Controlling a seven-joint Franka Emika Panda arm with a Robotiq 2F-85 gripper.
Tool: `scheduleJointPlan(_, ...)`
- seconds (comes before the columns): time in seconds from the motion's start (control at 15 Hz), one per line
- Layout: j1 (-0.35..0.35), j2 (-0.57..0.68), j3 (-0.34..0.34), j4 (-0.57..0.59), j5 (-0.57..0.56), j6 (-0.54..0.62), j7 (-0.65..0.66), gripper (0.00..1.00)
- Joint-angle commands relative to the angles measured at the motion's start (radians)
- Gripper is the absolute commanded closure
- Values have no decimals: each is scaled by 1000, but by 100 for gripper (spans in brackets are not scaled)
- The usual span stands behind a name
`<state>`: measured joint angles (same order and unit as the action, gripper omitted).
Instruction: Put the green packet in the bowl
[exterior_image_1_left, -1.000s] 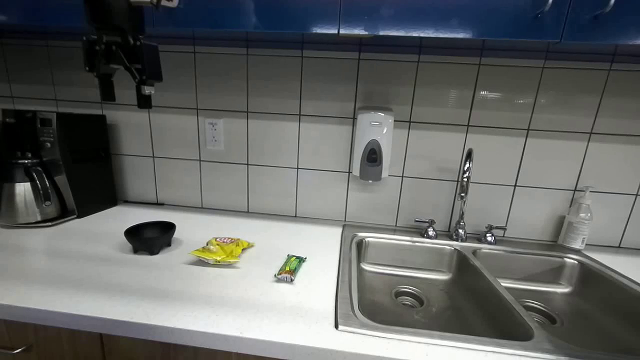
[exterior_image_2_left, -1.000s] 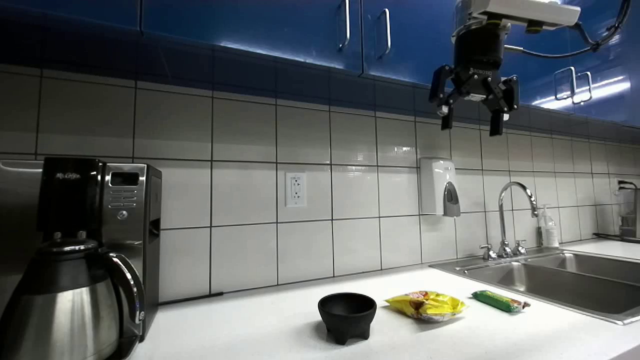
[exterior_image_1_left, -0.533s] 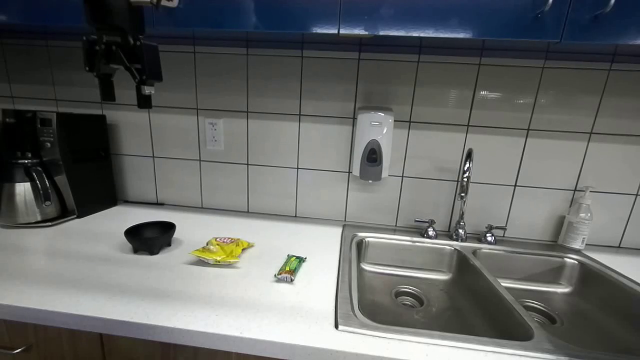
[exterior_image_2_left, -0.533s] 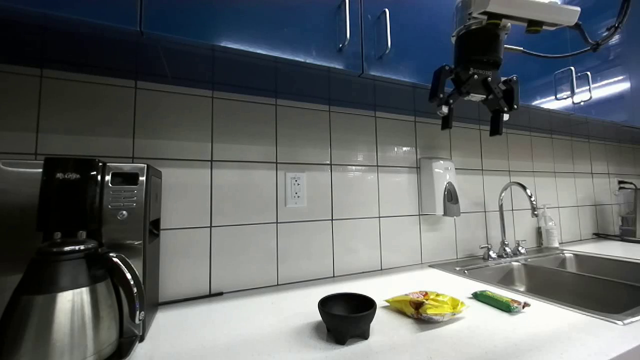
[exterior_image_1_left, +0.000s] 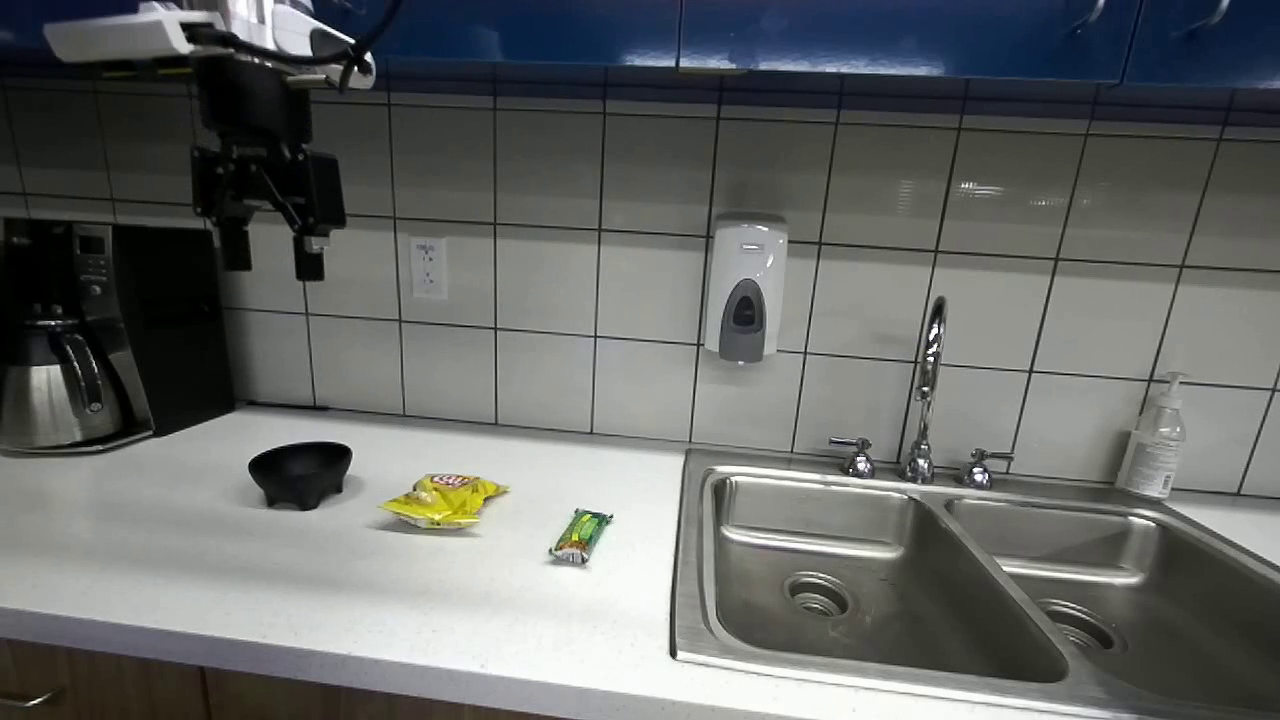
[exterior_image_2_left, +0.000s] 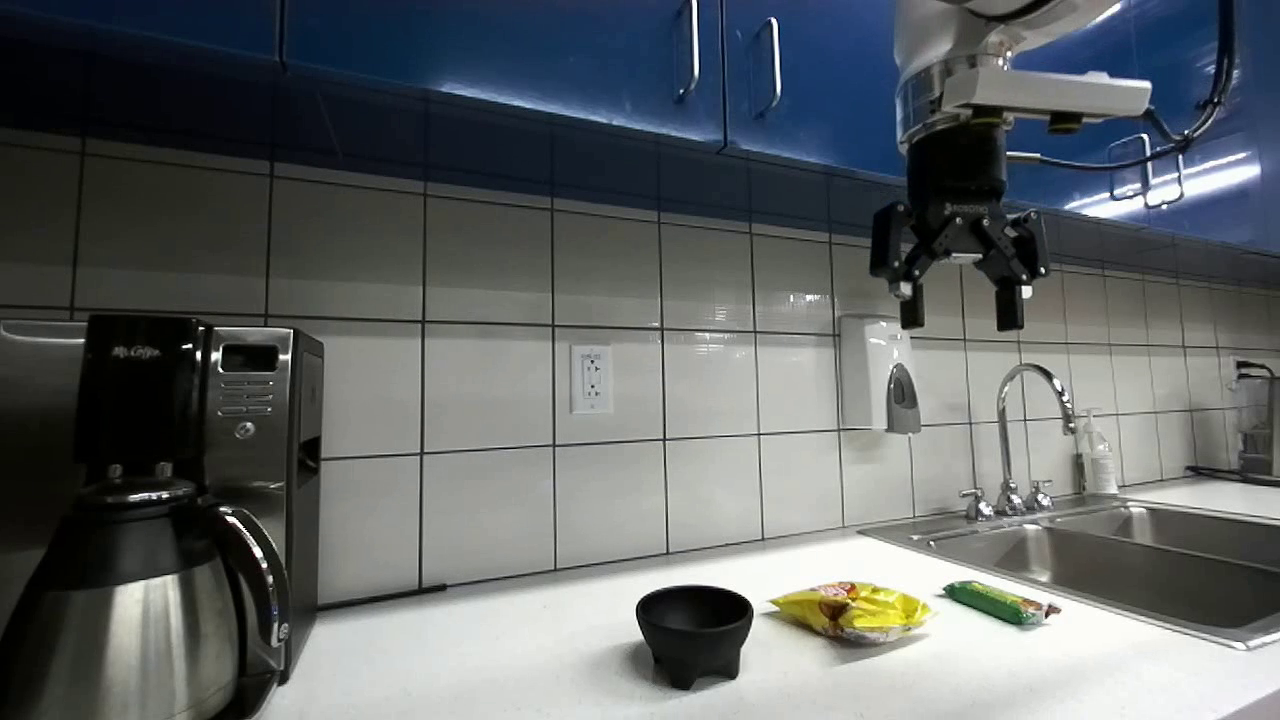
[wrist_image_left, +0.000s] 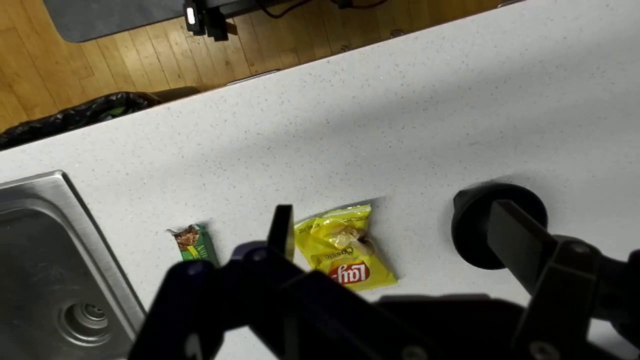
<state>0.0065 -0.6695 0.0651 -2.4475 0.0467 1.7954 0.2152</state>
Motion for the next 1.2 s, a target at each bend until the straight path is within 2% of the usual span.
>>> scheduleJointPlan(0.0,-48,74,-4,-8,-60,53,4,0)
scheduleJointPlan(0.53,-107,236,-91,12,-119,148,-32,0)
scheduleJointPlan(1.13,-130,475,-191,64,-169,319,-204,0)
